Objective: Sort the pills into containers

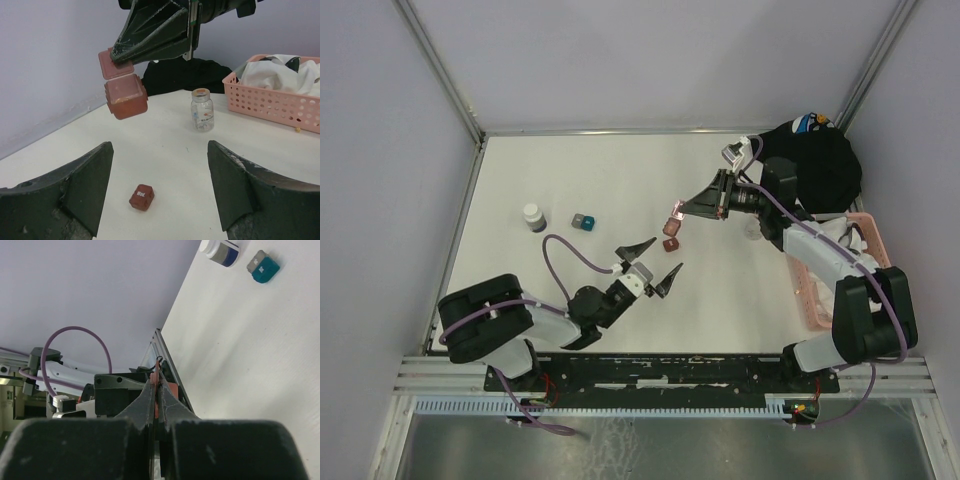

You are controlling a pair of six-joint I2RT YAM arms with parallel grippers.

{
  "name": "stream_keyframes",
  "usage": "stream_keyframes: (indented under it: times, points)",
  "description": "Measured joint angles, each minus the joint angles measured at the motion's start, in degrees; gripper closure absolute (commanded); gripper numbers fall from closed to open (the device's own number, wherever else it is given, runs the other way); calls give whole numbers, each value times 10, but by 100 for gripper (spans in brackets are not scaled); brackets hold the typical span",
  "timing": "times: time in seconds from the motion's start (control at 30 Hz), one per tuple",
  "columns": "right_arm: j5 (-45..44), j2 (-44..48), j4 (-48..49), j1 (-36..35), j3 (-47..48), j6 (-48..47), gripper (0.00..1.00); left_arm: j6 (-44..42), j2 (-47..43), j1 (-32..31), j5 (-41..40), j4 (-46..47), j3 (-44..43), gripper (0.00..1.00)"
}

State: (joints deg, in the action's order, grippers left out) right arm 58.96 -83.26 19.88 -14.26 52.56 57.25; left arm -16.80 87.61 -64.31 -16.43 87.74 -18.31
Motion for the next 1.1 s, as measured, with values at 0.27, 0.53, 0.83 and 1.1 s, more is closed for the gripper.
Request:
stream_keyframes:
  times: [0.27, 0.53, 0.83, 1.1]
  points:
    - [-12, 61, 36, -24, -6, 51, 98, -2, -5, 0, -20, 1, -6, 26]
    - [-24, 68, 25, -57, -6, 61, 98, -2, -56, 0, -12, 2, -5, 31]
    - [-44, 68, -7, -74, -6, 55, 98, -2, -96, 1, -11, 3, 8, 35]
    - [-57, 68, -16, -82, -6, 55, 98, -2, -96, 1, -17, 3, 8, 38]
